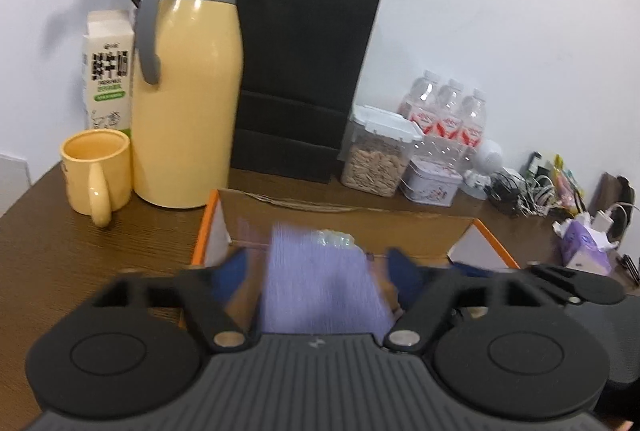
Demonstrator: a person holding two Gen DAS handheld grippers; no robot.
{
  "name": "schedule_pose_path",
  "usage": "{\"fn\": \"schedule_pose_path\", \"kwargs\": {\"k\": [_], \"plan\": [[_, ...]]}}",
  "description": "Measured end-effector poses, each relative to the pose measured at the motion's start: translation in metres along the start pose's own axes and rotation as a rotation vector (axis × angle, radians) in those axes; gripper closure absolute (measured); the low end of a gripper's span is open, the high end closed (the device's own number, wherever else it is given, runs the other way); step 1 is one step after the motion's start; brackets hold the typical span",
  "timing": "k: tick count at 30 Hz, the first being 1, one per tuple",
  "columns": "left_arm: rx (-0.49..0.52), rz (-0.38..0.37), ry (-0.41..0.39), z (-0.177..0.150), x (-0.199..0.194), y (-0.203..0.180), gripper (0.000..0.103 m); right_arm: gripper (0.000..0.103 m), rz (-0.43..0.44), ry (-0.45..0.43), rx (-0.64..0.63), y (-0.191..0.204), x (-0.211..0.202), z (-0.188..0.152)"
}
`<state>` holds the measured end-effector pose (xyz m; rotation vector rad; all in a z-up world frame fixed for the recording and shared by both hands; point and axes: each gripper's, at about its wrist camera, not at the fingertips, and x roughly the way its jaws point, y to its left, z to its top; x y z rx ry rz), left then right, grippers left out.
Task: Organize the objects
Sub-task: 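Carry the cable and purple bag into the box and open both grippers, then withdraw both tools from the box toward the remaining table items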
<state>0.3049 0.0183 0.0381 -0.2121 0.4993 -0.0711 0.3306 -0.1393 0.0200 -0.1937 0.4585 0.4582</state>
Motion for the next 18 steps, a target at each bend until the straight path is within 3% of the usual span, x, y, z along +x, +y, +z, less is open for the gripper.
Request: {"fn": "schedule_pose_path", "kwargs": {"k": [1,2,3,7,18], "plan": [[0.000,0.002,-0.004,0.000,-0.001,0.000,0.008,0.028,-0.009,-0.004,0.004,-0.001,-0.001,0.000],[0.001,0.007,-0.007,0.001,-0.002,-0.001,0.000,0.018,-0.026,-0.011,0.008,-0.001,-0.004,-0.001],[0.002,0.013,-0.017,0.000,-0.003,-0.001,0.000,0.010,-0.036,-0.015,0.007,-0.001,-0.005,-0.001],[0.006,0.027,-0.009,0.000,-0.001,-0.002,0.000,0.000,-0.047,-0.012,0.016,-0.003,-0.008,-0.001],[0.006,0.043,-0.024,0.002,-0.013,-0.005,0.000,0.000,-0.056,-0.008,0.012,-0.002,-0.012,0.001]]}}
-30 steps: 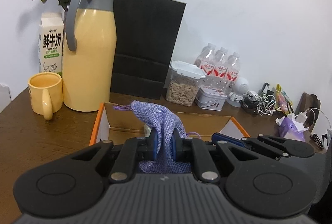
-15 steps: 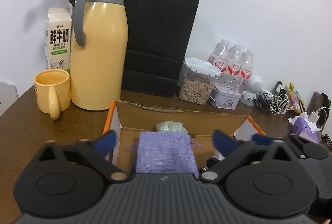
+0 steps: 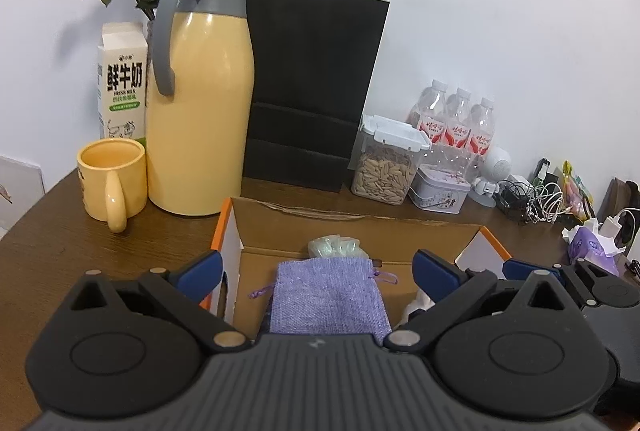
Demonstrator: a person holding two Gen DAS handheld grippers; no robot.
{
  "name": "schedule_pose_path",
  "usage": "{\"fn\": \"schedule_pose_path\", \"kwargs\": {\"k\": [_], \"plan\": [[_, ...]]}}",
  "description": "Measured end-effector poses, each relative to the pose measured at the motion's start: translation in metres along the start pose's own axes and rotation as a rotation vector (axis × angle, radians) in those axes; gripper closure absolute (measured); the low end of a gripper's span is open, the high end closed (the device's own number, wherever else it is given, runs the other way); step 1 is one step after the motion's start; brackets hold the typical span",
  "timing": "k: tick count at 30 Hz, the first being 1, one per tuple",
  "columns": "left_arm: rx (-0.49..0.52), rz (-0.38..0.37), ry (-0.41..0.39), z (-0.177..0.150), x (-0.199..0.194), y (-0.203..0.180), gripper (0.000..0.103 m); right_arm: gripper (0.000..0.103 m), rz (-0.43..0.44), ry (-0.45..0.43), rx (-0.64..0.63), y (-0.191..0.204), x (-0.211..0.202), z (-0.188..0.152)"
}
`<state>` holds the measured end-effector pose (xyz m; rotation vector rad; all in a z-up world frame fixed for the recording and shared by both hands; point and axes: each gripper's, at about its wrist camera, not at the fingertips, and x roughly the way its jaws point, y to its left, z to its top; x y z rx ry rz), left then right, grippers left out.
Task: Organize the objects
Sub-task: 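Withdraw both tools from the box toward the remaining table items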
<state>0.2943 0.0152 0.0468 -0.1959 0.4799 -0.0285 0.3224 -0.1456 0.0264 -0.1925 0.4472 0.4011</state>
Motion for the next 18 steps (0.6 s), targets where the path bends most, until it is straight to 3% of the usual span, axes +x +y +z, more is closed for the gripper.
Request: {"fn": "schedule_pose_path", "kwargs": {"k": [18], "plan": [[0.032,0.050,0.008,-0.028,-0.089,0.004,0.000,0.000,-0.033,0.006,-0.014,0.017,-0.078,-0.029]]}}
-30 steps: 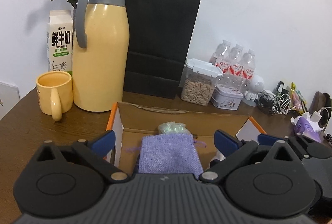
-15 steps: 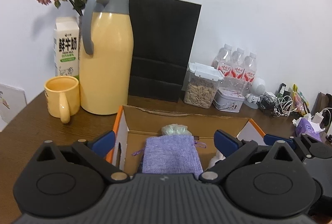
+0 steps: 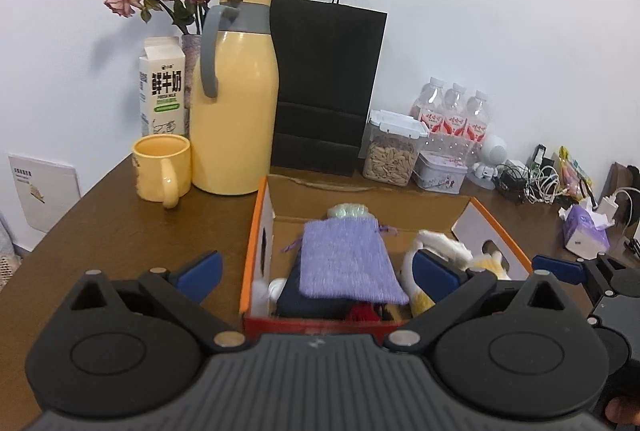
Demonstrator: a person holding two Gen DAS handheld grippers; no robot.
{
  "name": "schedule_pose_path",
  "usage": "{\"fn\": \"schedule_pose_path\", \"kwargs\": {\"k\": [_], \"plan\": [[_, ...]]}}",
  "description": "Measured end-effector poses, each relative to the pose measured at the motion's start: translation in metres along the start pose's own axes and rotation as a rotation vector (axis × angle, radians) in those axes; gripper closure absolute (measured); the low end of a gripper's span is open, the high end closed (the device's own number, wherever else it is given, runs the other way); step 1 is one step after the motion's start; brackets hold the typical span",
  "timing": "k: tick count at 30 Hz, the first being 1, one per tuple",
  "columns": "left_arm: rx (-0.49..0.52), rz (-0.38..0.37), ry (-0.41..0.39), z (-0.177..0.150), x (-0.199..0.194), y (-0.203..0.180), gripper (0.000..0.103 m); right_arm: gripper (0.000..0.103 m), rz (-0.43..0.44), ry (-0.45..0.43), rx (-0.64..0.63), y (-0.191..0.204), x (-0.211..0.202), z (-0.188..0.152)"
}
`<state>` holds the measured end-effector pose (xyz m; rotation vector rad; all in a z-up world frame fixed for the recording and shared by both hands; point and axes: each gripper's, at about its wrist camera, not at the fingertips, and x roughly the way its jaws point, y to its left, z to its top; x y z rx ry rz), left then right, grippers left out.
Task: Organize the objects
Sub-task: 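Withdraw both tools from the box toward the remaining table items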
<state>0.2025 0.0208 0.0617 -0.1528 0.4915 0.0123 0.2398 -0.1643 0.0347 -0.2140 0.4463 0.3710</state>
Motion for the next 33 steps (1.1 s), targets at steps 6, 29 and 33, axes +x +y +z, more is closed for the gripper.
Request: {"fn": "schedule_pose_path", "kwargs": {"k": [6,29,33], "plan": [[0.022,0.013,0.044,-0.020,-0.026,-0.001,0.000,0.000,0.000,0.018,0.000,0.005,-0.027,-0.017],[0.054,0.028,0.286,-0.102,-0.043,-0.010,0.000,0.000,-0.002,0.137,0.039,0.003,-0.061,-0.083],[0.041,0.055,0.329,-0.108,-0.037,-0.017,0.000,0.000,0.003,0.146,0.051,0.001,-0.059,-0.089]]}}
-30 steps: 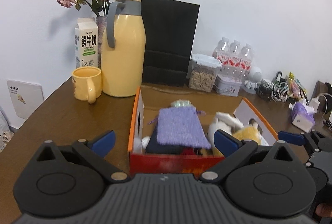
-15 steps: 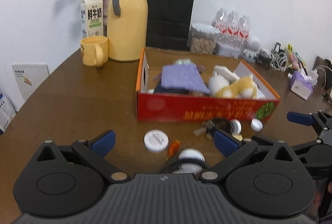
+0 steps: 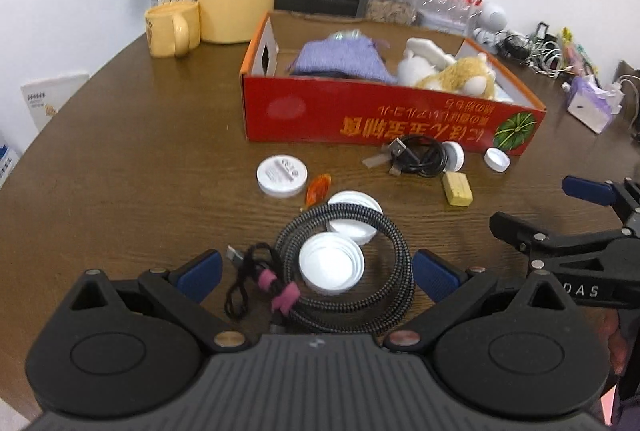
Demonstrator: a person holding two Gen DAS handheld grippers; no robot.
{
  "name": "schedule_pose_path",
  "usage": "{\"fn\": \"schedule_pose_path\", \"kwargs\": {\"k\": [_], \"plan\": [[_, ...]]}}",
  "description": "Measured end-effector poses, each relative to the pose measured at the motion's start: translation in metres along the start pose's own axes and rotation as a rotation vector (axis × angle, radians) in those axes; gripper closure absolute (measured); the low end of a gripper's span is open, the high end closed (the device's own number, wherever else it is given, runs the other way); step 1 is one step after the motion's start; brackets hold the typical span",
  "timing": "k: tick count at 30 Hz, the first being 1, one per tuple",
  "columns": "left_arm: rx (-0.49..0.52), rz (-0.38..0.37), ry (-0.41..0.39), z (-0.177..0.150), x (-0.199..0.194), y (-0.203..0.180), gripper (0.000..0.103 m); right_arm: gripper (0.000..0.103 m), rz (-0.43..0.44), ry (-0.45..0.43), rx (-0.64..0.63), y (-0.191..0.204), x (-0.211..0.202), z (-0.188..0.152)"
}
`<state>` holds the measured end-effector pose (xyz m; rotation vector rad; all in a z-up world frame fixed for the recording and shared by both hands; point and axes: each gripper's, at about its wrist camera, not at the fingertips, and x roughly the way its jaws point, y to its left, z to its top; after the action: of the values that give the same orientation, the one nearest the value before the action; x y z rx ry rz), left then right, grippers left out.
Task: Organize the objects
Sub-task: 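Withdraw both tools from the box toward the remaining table items, then grasp the braided black cable with the left gripper while the right grasps the yellow sponge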
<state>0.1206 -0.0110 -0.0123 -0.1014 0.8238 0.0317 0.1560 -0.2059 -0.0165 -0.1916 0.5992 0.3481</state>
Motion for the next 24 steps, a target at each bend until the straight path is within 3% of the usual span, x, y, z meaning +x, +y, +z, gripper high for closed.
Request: {"fn": "schedule_pose_path", "kwargs": {"k": [13,22,24], "plan": [[-0.056,0.064,0.077,0.000,0.030,-0.016,0.000,0.000,0.019,0.011,0.031,-0.009,0.009,-0.009],[-0.083,0.101,0.044,-0.001,0.036,-0.021,0.000,0.000,0.029,0.018,0.040,-0.011,0.013,-0.014],[-0.069,0.093,0.028,-0.003,0.035,-0.022,0.008,0.000,0.030,0.020,0.041,-0.011,0.013,-0.014]]}}
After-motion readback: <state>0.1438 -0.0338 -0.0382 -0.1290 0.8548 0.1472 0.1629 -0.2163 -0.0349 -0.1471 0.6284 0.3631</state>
